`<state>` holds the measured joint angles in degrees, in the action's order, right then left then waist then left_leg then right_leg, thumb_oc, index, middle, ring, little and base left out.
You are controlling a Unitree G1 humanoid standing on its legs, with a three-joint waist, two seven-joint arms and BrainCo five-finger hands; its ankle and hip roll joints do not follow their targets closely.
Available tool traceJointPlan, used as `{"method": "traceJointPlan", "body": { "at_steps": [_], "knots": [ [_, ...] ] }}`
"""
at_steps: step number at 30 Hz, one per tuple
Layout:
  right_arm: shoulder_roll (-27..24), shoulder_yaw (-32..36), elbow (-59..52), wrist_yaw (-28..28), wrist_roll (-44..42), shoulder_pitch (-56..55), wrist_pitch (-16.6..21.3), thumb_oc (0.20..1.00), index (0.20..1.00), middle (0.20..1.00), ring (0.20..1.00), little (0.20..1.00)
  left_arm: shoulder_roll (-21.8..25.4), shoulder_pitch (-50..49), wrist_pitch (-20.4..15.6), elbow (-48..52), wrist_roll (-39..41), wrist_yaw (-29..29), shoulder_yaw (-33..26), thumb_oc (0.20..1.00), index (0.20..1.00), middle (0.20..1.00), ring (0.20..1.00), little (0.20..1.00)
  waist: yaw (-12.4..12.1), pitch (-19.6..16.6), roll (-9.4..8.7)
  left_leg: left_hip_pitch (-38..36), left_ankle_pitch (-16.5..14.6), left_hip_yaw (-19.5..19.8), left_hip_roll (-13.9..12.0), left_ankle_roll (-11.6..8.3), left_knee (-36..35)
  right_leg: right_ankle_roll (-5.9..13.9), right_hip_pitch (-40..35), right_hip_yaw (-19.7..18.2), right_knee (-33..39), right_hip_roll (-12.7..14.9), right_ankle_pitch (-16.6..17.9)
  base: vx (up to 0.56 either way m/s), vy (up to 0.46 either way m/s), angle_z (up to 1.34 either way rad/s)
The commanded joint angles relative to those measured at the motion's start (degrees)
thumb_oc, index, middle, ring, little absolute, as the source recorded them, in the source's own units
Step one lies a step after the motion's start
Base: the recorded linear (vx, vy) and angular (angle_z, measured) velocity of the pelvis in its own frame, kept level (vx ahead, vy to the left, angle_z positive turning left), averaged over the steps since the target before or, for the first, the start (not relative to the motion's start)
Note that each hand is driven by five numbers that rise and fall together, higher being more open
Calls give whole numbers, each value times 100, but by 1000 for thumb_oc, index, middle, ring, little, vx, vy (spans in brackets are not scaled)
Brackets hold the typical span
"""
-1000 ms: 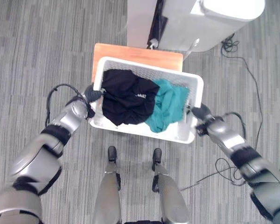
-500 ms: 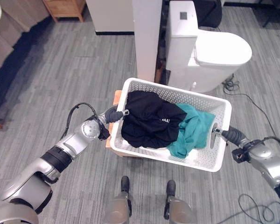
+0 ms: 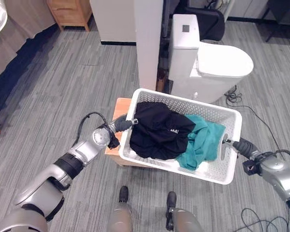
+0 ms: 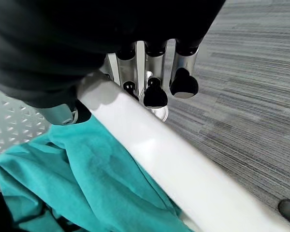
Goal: Grab the laundry basket,head to the washer,open it,put in the laundry and shut it.
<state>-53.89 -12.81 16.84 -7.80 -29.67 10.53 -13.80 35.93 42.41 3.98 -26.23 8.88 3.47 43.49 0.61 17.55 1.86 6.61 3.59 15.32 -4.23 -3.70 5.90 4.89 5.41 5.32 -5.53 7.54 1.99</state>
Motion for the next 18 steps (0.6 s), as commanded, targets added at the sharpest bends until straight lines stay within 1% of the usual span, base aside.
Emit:
{"method": "traceJointPlan", "body": {
  "at_steps": [1,2,3,4,5,6,7,8,9,10,12,13,14,15,16,17,18],
  "knots": [
    [-77,496,-306,-254,-757,7,471,200,200,200,200,200,68,243,-347,-267,14,-76,-412,200,200,200,200,200,21,-506,-212,-180,-1155,110,87,-103,629,292,125,-328,-3,92,-119,-85,445,-90],
    [-48,562,-278,-246,-737,-29,442,200,200,200,200,200,57,250,-351,-319,-15,-81,-409,200,200,200,200,200,72,-501,-200,-199,-1236,-34,130,-61,679,362,191,-439,-25,174,-56,-241,678,-89],
    [134,550,-93,-184,-706,92,479,200,200,200,200,200,-5,355,-399,-529,-99,-100,-359,200,200,200,200,200,77,-509,-168,-282,-1443,-410,300,108,642,591,433,-741,87,402,324,-285,640,-69],
    [207,522,-21,-198,-630,167,444,200,200,200,200,200,27,399,-393,-584,-180,-88,-339,200,200,200,200,200,97,-531,-190,-233,-1498,-563,450,212,655,678,516,-805,239,550,501,-250,499,-178],
    [210,518,-18,-198,-629,173,445,200,200,200,200,200,29,401,-396,-587,-181,-88,-339,200,200,200,200,200,83,-532,-198,-227,-1503,-582,457,219,666,684,521,-825,250,555,511,-285,347,-177],
    [413,435,118,-182,-503,329,462,200,200,200,200,200,94,445,-384,-670,-270,-88,-329,200,200,200,200,200,33,-448,-148,-208,-1536,-1013,503,364,704,702,763,-658,217,665,561,-216,218,-167],
    [417,432,120,-181,-503,334,463,200,200,200,200,200,99,446,-384,-670,-270,-88,-328,200,200,200,200,200,31,-465,-167,-186,-1516,-1022,520,368,693,706,792,-673,219,681,572,-487,362,-114],
    [675,278,351,-122,-394,544,499,200,200,200,200,200,172,409,-331,-717,-343,-116,-405,200,200,200,200,200,-113,-368,-52,-104,-1355,-1411,448,462,614,532,660,297,-125,847,297,-281,152,-130],
    [678,273,355,-123,-394,553,501,200,200,200,200,200,177,409,-330,-716,-343,-116,-407,200,200,200,200,200,-100,-372,-63,-95,-1337,-1404,461,464,604,534,666,303,-120,860,304,-403,232,-157],
    [809,193,491,-108,-310,631,514,200,200,200,200,200,255,382,-295,-699,-341,-120,-446,200,200,200,200,200,-159,-388,-18,-59,-1198,-1566,440,539,483,426,586,668,-497,885,109,-242,157,-139],
    [1003,24,769,-107,-143,768,488,200,200,200,200,200,358,306,-224,-659,-319,-135,-566,200,200,200,200,200,-273,-456,5,-58,-1005,-1829,378,632,249,337,444,955,-1110,848,-156,-303,171,-119],
    [1102,-33,971,-93,-59,870,481,200,200,200,200,200,412,276,-206,-650,-312,-144,-622,200,200,200,200,200,-380,-511,14,-54,-927,-1986,321,675,170,331,300,1194,-1467,881,-274,-259,99,-112],
    [1213,-141,1211,-82,27,1051,477,200,200,200,200,200,522,179,-168,-590,-295,-143,-738,200,200,200,200,200,-582,-597,-13,-60,-867,-2193,300,767,81,316,109,1436,-1881,961,-431,-188,57,-129],
    [1336,-245,1413,-114,106,1162,454,200,200,200,200,200,649,61,-147,-531,-266,-161,-853,200,200,200,200,200,-706,-654,-54,-107,-911,-2277,310,757,30,364,-102,1421,-1989,970,-555,-277,-38,-188],
    [1589,-461,1740,-148,239,1372,424,200,200,200,200,200,766,-51,-106,-521,-200,-203,-1025,200,200,200,200,200,-955,-763,-158,-48,-787,-2518,294,775,-108,420,-389,1425,-2129,948,-553,-185,-63,-166],
    [1602,-475,1756,-150,241,1386,431,200,200,200,200,200,779,-64,-103,-513,-201,-203,-1033,200,200,200,200,200,-966,-758,-169,-69,-786,-2541,295,774,-123,422,-388,1401,-2128,949,-555,-268,-156,-178],
    [1656,-564,1874,-180,290,1466,398,200,200,200,200,200,810,-52,-74,-537,-147,-188,-1057,200,200,200,200,200,-1084,-791,-255,3,-689,-2671,246,722,-151,456,-569,1364,-1961,822,-570,-178,-166,-138]
  ]
}}
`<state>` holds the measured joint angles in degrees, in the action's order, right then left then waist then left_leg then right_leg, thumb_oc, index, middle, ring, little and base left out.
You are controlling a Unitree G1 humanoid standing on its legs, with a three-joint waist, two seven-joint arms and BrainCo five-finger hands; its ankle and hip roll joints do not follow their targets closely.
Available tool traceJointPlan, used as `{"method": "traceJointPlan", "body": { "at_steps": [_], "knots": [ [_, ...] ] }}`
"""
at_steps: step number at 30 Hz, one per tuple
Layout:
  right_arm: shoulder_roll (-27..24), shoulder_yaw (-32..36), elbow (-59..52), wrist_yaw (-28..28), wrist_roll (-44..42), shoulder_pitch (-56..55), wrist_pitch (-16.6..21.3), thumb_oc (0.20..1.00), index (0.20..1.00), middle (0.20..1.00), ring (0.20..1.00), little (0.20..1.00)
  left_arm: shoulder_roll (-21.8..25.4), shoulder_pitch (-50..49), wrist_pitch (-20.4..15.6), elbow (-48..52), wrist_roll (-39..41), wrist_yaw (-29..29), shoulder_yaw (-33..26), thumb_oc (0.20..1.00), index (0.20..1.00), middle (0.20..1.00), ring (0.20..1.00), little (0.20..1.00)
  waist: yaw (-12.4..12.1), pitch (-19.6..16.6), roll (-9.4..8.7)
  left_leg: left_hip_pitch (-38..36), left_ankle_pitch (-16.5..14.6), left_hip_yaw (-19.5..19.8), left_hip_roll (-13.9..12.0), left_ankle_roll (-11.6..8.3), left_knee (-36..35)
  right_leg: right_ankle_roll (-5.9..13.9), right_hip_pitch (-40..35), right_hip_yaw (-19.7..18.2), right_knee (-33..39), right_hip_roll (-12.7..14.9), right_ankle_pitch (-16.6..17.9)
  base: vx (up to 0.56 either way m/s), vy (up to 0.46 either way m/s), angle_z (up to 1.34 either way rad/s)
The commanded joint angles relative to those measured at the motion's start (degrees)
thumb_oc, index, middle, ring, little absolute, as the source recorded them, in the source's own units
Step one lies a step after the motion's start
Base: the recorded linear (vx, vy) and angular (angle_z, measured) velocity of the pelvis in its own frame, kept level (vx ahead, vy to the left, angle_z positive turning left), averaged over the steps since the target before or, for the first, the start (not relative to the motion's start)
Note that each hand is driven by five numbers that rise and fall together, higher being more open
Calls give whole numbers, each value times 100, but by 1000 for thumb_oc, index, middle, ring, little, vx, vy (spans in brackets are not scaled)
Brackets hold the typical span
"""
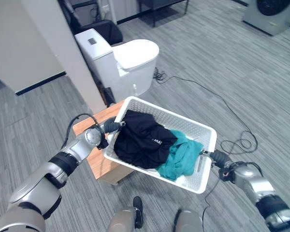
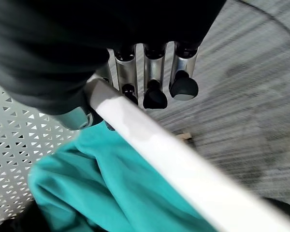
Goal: Grab the laundry basket,head to the washer,open it,put in the laundry and shut it.
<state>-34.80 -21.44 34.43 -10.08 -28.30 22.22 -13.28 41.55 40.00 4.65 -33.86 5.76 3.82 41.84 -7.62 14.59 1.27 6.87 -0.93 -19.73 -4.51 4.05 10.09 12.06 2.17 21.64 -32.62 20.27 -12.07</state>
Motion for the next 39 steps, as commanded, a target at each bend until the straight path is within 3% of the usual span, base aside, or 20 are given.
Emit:
{"method": "traceJointPlan", "body": {
  "at_steps": [1,2,6,8,12,15,17,18,21,23,28,31,32,33,35,36,38,39],
  "knots": [
    [-251,243,186,77,151,371,324,200,200,200,200,200,274,225,-151,187,177,-271,-927,200,200,200,200,200,-331,-522,-272,69,-170,739,234,-102,-570,-251,-456,-265,1030,-575,659,-387,-445,-134],
    [-229,159,332,155,24,506,360,200,200,200,200,200,262,296,-187,101,213,-300,-930,200,200,200,200,200,-518,-494,-356,362,71,563,16,-331,-515,-342,-718,-194,1991,-831,288,-290,-358,-109],
    [-323,149,344,200,-28,463,394,200,200,200,200,200,187,340,-209,58,257,-304,-906,200,200,200,200,200,-516,-413,-388,554,387,591,-287,-567,-501,-557,-741,-258,2427,-1186,105,-200,-358,-50],
    [-492,280,268,256,-208,252,485,200,200,200,200,200,47,354,-242,61,310,-325,-887,200,200,200,200,200,-338,-288,-335,532,811,780,-656,-825,-827,-762,-800,-255,2844,-1650,89,-261,-446,9],
    [-621,397,361,307,-349,148,556,200,200,200,200,200,-92,407,-247,-13,333,-323,-801,200,200,200,200,200,-222,-205,-305,444,936,979,-776,-900,-1241,-900,-888,-310,3084,-1906,133,-144,-242,3],
    [-732,396,365,326,-428,168,588,200,200,200,200,200,-166,418,-247,-95,354,-316,-770,200,200,200,200,200,-173,-114,-327,450,840,1233,-834,-899,-1178,-1003,-915,-413,3132,-2034,164,-84,-195,3],
    [-750,367,357,317,-447,212,590,200,200,200,200,200,-179,435,-253,-131,363,-322,-757,200,200,200,200,200,-185,-64,-333,509,805,1374,-807,-893,-1026,-1019,-937,-421,3144,-2039,180,-52,-121,-11],
    [-820,226,308,260,-484,334,534,200,200,200,200,200,-219,484,-257,-317,451,-341,-718,200,200,200,200,200,-245,40,-371,795,732,1848,-430,-772,-700,-1076,-936,-370,3177,-2027,312,-48,-91,-16],
    [-837,145,214,244,-500,392,494,200,200,200,200,200,-247,494,-258,-403,465,-362,-718,200,200,200,200,200,-234,5,-385,884,608,1781,-232,-772,-795,-1023,-1026,-345,3244,-2046,262,76,-70,5],
    [-830,-4,58,270,-601,526,505,200,200,200,200,200,-184,520,-274,-546,494,-400,-742,200,200,200,200,200,-322,-8,-380,1201,657,1799,133,-686,-1019,-1006,-1056,-434,3248,-2148,221,178,-6,10],
    [-611,-152,-84,284,-754,616,541,200,200,200,200,200,-76,469,-274,-538,515,-389,-788,200,200,200,200,200,-454,-40,-488,1506,689,1842,336,-669,-1070,-1017,-1252,-610,3139,-2253,-30,341,5,-26],
    [-378,-213,-103,276,-774,656,503,200,200,200,200,200,51,312,-239,-499,499,-365,-894,200,200,200,200,200,-561,-182,-644,1609,709,2067,389,-572,-658,-976,-1412,-799,3062,-2253,-212,440,66,-32],
    [-221,-276,-100,206,-745,745,522,200,200,200,200,200,114,223,-261,-423,470,-333,-921,200,200,200,200,200,-690,-241,-837,1692,706,2189,511,-506,-126,-883,-1447,-890,2671,-2112,-249,563,114,-45],
    [-222,-276,-99,206,-745,746,522,200,200,200,200,200,114,222,-260,-423,470,-333,-922,200,200,200,200,200,-686,-256,-830,1710,712,2196,504,-507,-125,-884,-1430,-888,2671,-2122,-243,606,168,-30],
    [2,-230,-108,173,-713,700,543,200,200,200,200,200,152,71,-260,-403,442,-340,-995,200,200,200,200,200,-774,-329,-998,1573,434,2036,643,-316,212,-495,-1314,-882,1923,-1806,394,561,233,-64],
    [175,-171,-2,180,-653,645,521,200,200,200,200,200,135,14,-226,-443,398,-377,-1012,200,200,200,200,200,-716,-322,-1012,1177,137,2004,808,-44,216,-226,-829,-992,541,-1504,1432,660,313,-99],
    [250,-194,49,141,-456,701,468,200,200,200,200,200,127,-103,-212,-349,379,-389,-1095,200,200,200,200,200,-573,-278,-859,782,-42,2034,848,190,122,-160,-369,-1170,-661,-1382,2125,463,247,-41],
    [248,-197,49,141,-456,703,468,200,200,200,200,200,126,-106,-211,-348,378,-388,-1099,200,200,200,200,200,-575,-294,-851,796,-31,2033,836,188,112,-163,-349,-1173,-658,-1393,2136,420,225,27]
  ]
}}
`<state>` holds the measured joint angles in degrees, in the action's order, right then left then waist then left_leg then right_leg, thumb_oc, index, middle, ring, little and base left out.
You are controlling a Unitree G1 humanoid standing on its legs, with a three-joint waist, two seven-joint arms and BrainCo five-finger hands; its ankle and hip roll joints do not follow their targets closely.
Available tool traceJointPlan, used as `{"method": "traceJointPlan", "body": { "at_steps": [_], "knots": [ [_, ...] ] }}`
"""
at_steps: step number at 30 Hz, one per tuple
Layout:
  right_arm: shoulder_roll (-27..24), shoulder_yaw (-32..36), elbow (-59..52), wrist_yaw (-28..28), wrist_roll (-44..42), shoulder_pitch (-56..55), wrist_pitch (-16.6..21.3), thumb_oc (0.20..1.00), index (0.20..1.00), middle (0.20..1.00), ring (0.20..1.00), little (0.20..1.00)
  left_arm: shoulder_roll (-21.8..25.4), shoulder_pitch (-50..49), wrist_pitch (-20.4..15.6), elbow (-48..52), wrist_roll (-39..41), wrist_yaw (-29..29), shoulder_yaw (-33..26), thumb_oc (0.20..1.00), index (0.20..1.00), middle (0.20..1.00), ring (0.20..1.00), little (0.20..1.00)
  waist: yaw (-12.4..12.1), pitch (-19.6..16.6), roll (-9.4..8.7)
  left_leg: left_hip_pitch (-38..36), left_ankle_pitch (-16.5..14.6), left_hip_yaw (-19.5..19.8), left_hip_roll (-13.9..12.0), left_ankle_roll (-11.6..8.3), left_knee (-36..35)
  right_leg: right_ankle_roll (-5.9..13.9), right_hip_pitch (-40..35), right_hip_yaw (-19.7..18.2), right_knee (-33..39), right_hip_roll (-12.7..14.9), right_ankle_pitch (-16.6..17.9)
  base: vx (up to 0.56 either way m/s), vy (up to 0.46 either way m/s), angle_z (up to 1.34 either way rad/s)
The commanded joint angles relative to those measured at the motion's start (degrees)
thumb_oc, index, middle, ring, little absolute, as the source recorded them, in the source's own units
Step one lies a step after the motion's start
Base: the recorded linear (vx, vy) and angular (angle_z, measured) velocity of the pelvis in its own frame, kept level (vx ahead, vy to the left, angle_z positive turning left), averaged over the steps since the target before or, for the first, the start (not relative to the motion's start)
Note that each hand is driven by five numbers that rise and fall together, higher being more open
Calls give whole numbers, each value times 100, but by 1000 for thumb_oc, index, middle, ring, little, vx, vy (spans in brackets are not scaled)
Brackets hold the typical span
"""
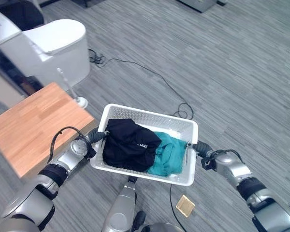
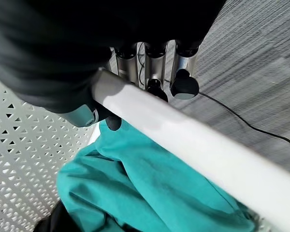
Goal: Grab the laundry basket,head to the washer,open it,put in the laundry and shut it.
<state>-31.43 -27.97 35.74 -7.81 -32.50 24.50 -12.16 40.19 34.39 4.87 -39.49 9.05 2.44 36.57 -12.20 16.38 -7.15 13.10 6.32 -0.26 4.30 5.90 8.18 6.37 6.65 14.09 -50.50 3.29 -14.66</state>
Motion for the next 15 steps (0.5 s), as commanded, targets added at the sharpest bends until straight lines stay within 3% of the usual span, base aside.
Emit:
{"method": "traceJointPlan", "body": {
  "at_steps": [1,2,3,4,6,7,9,10,11,12,14,15],
  "knots": [
    [-61,480,-160,-149,54,495,343,200,200,200,200,200,286,411,-214,263,71,-252,-646,200,200,200,200,200,5,-422,196,-214,-855,178,-61,154,142,352,-220,-498,475,321,2259,275,134,22],
    [-62,478,-161,-149,54,496,342,200,200,200,200,200,285,409,-213,265,70,-251,-650,200,200,200,200,200,3,-434,200,-202,-845,176,-69,152,134,348,-202,-500,474,315,2265,414,189,-6],
    [-97,489,-204,-159,54,500,342,200,200,200,200,200,285,403,-195,271,64,-252,-666,200,200,200,200,200,81,-402,317,-403,-835,282,-66,199,22,234,170,-578,400,259,2056,448,80,3],
    [-218,531,-256,-199,30,472,299,200,200,200,200,200,259,389,-182,275,20,-215,-650,200,200,200,200,200,317,-359,422,-816,-875,593,34,200,-131,108,656,-878,965,-118,1668,449,80,16],
    [-221,530,-257,-199,30,472,298,200,200,200,200,200,257,388,-182,276,19,-215,-653,200,200,200,200,200,323,-368,434,-810,-865,602,22,196,-140,103,656,-866,987,-128,1686,328,-14,64],
    [-348,617,-338,-208,-23,338,274,200,200,200,200,200,176,452,-198,239,-26,-162,-587,200,200,200,200,200,588,-369,455,-1172,-1010,932,114,81,-289,63,847,-1129,2299,-362,1259,538,-84,63],
    [-522,724,-551,-231,-55,168,240,200,200,200,200,200,128,500,-231,254,-66,-130,-562,200,200,200,200,200,784,-397,464,-1450,-1215,1189,188,-19,-342,76,1092,-1418,3720,-262,1423,695,-83,74],
    [-591,845,-732,-260,-102,-12,219,200,200,200,200,200,33,551,-246,215,-173,-122,-562,200,200,200,200,200,907,-395,488,-1800,-1462,1414,268,-61,-327,191,1239,-1526,4631,-202,1843,744,-73,130],
    [-562,864,-774,-292,-122,-46,233,200,200,200,200,200,3,532,-258,149,-233,-144,-605,200,200,200,200,200,927,-413,491,-1999,-1613,1452,271,-88,-299,274,1313,-1319,5014,-123,2010,613,-65,126],
    [-567,862,-775,-292,-121,-51,233,200,200,200,200,200,-3,528,-261,148,-234,-144,-608,200,200,200,200,200,948,-394,536,-2042,-1638,1478,228,-91,-300,269,1237,-1275,5072,-151,2023,417,-52,53],
    [-486,903,-841,-297,-140,-137,272,200,200,200,200,200,9,421,-290,135,-305,-133,-661,200,200,200,200,200,992,-472,559,-2392,-1760,1519,169,-171,-289,319,1263,-845,5342,-113,2083,405,-59,36],
    [-486,903,-841,-297,-140,-136,272,200,200,200,200,200,8,421,-290,135,-305,-133,-662,200,200,200,200,200,996,-469,563,-2399,-1760,1522,165,-172,-291,318,1256,-841,5345,-114,2083,854,-207,65]
  ]
}}
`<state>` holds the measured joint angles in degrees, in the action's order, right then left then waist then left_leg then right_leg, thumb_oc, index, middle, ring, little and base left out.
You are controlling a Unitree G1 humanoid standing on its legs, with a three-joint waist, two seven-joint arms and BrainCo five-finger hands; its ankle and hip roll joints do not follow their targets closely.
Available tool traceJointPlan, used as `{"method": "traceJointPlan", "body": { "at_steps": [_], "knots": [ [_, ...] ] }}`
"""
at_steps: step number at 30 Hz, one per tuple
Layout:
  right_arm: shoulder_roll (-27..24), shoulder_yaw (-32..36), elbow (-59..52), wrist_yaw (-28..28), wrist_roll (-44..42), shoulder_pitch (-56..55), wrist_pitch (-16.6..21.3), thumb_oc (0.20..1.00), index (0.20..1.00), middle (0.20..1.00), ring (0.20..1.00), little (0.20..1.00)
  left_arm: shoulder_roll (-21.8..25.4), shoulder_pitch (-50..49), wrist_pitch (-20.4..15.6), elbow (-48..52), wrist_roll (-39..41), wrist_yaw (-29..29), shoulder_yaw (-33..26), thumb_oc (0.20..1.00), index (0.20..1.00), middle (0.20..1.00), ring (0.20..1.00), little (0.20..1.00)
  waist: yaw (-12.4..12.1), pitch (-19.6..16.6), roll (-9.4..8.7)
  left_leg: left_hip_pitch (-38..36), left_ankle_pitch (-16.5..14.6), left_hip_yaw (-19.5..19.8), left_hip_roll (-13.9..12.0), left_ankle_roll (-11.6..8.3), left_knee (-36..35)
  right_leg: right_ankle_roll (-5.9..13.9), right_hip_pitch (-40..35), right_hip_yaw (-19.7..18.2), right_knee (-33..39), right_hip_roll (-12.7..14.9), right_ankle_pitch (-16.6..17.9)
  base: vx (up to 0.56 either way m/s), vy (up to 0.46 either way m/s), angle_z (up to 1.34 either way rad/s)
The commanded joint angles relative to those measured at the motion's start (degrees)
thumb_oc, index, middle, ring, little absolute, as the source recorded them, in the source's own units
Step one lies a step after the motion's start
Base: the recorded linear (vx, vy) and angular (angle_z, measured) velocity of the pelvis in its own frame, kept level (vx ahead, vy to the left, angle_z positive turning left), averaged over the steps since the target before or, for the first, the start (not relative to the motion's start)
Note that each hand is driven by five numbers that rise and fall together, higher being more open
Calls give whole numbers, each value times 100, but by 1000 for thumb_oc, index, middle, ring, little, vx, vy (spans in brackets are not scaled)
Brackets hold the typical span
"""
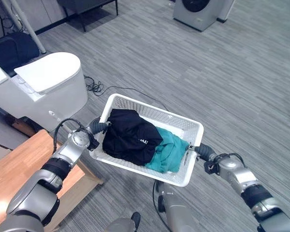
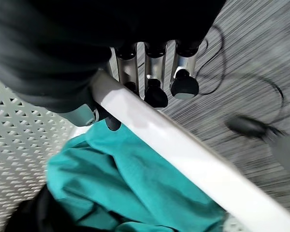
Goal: Grab the laundry basket,head to the washer,open it,put in the laundry and shut it.
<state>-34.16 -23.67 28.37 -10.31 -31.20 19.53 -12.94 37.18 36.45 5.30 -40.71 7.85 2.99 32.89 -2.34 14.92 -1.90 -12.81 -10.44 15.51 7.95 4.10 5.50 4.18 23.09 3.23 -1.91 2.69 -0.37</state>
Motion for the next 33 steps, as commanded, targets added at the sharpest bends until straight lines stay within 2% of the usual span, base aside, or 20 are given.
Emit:
{"method": "traceJointPlan", "body": {
  "at_steps": [1,3,4,5,6,7,8,9,11,13,15,17,20,23,27,28,29,30,32,33],
  "knots": [
    [-219,551,-227,-90,-319,162,322,200,200,200,200,200,299,121,-340,290,-218,-150,-324,200,200,200,200,200,82,-639,-32,-140,-82,-34,-357,-168,147,419,-770,356,376,-32,967,633,-169,57],
    [-255,612,-380,-109,-329,-1,287,200,200,200,200,200,227,53,-344,293,-205,-132,-321,200,200,200,200,200,161,-711,37,-177,40,-65,-496,-279,338,351,-839,431,124,-88,938,715,-224,60],
    [-356,744,-535,-50,-488,-204,316,200,200,200,200,200,145,102,-376,225,-172,-102,-201,200,200,200,200,200,346,-752,84,167,705,-588,-949,-571,1373,157,-1060,589,-191,-112,606,564,-214,66],
    [-354,748,-538,-50,-488,-208,314,200,200,200,200,200,146,105,-375,225,-172,-102,-197,200,200,200,200,200,356,-763,64,196,717,-574,-927,-569,1382,160,-1042,593,-189,-88,613,457,-264,92],
    [-379,816,-592,37,-612,-278,352,200,200,200,200,200,124,161,-336,177,-151,-73,-152,200,200,200,200,200,420,-726,2,660,1088,-1010,-1219,-606,2421,-3,-1249,696,-214,-70,473,269,-274,120],
    [-354,794,-671,23,-717,-339,389,200,200,200,200,200,167,176,-331,159,-138,-85,-166,200,200,200,200,200,376,-706,-52,907,1271,-1271,-1478,-514,3107,-193,-1445,712,-198,-203,323,277,-273,108],
    [-354,795,-671,23,-717,-339,388,200,200,200,200,200,167,176,-331,159,-138,-85,-165,200,200,200,200,200,374,-707,-47,912,1264,-1272,-1484,-515,3117,-194,-1443,712,-198,-208,324,390,-404,53],
    [-350,818,-816,90,-740,-408,444,200,200,200,200,200,183,173,-359,236,-66,-75,-198,200,200,200,200,200,200,-562,-114,1623,1504,-1254,-1608,-456,4580,-402,-1777,699,-165,-385,114,356,-351,3],
    [-339,785,-840,158,-734,-418,475,200,200,200,200,200,157,249,-361,296,7,-113,-154,200,200,200,200,200,81,-451,-119,1969,1439,-1447,-1932,-429,4924,-470,-2109,726,-159,-538,-148,396,-353,-33],
    [-349,802,-803,256,-717,-448,469,200,200,200,200,200,107,371,-294,336,28,-147,-68,200,200,200,200,200,-31,-316,-261,2570,1155,-1737,-1941,-332,4430,-497,-2342,785,-85,-473,-250,277,-152,-30],
    [-346,861,-832,278,-625,-556,459,200,200,200,200,200,97,408,-284,414,12,-147,-14,200,200,200,200,200,-180,-243,-297,2858,1005,-1882,-1700,-367,3450,-428,-2572,756,-78,-422,-373,326,3,12],
    [-401,910,-737,288,-540,-595,491,200,200,200,200,200,74,539,-293,396,-36,-142,106,200,200,200,200,200,-297,-230,-296,2884,1136,-1914,-1405,-450,1652,-323,-2762,774,-25,-415,-442,389,65,-23],
    [-382,951,-258,373,-484,-407,651,200,200,200,200,200,22,721,-311,319,-74,-131,318,200,200,200,200,200,-507,-290,-165,3040,1572,-1468,-991,-593,-731,-269,-3173,716,23,-629,-762,494,58,-29],
    [-323,940,75,423,-469,-176,675,200,200,200,200,200,33,784,-308,265,-20,-121,387,200,200,200,200,200,-554,-295,-178,3182,1637,-1446,-917,-620,-806,-277,-3360,619,-10,-663,-905,400,42,-32],
    [-181,904,570,464,-403,113,655,200,200,200,200,200,137,802,-336,198,-21,-123,423,200,200,200,200,200,-659,-563,-269,2930,1799,-1417,-882,-446,-431,-244,-3493,314,-502,-672,-1214,556,137,-54],
    [-18,922,722,385,-362,102,670,200,200,200,200,200,194,703,-355,150,17,-98,364,200,200,200,200,200,-736,-649,-462,2811,1633,-1457,-736,-291,-55,116,-3434,243,-1263,-508,-660,567,154,-31],
    [-18,922,723,385,-362,103,671,200,200,200,200,200,194,703,-355,150,17,-98,364,200,200,200,200,200,-739,-661,-454,2828,1638,-1456,-748,-293,-54,115,-3417,239,-1262,-519,-650,549,198,-31],
    [69,938,755,363,-292,121,647,200,200,200,200,200,241,654,-354,173,34,-114,335,200,200,200,200,200,-759,-674,-475,2675,1479,-1538,-708,-174,59,339,-3221,246,-1877,-366,-238,295,166,-53],
    [173,964,907,345,-199,219,604,200,200,200,200,200,252,654,-338,194,66,-111,327,200,200,200,200,200,-728,-636,-387,2310,1192,-1668,-648,49,179,694,-2794,422,-3162,18,666,494,270,-86],
    [231,923,1000,374,-71,334,583,200,200,200,200,200,221,653,-314,203,97,-141,336,200,200,200,200,200,-640,-571,-170,1955,1002,-1750,-751,202,212,729,-2351,714,-4421,161,1005,535,301,-45]
  ]
}}
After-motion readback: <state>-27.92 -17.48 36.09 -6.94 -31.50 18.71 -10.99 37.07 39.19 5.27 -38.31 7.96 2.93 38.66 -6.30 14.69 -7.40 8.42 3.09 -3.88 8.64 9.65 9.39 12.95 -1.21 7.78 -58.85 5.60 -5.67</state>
